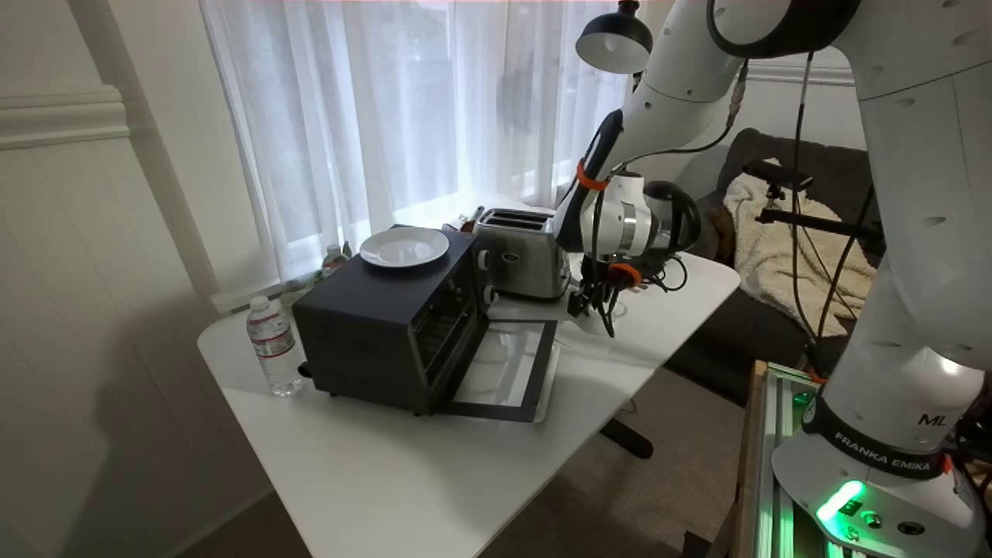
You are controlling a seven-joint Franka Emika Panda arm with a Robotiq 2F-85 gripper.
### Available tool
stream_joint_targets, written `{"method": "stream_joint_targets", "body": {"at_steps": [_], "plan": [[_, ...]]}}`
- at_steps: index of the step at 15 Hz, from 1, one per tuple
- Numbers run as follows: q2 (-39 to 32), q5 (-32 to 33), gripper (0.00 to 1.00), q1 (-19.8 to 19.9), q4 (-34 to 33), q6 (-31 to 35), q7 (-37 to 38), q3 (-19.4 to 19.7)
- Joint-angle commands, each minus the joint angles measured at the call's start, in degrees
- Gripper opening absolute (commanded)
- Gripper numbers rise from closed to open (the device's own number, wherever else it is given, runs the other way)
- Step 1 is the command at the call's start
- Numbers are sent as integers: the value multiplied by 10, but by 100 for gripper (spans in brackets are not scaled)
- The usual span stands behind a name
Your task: Remove the plate from the oven the use the paper towel to wipe it
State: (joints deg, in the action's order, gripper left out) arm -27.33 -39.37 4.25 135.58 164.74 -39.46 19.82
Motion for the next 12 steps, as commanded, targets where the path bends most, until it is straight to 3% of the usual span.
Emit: {"method": "stream_joint_targets", "body": {"at_steps": [1,3,6,9,12], "plan": [[46,148,1,-4,34,-7,119,4],[60,242,0,10,40,-17,194,-5],[78,325,0,14,43,-39,260,-8],[103,367,0,23,44,-65,293,-17],[139,370,0,37,50,-106,300,-39]]}}
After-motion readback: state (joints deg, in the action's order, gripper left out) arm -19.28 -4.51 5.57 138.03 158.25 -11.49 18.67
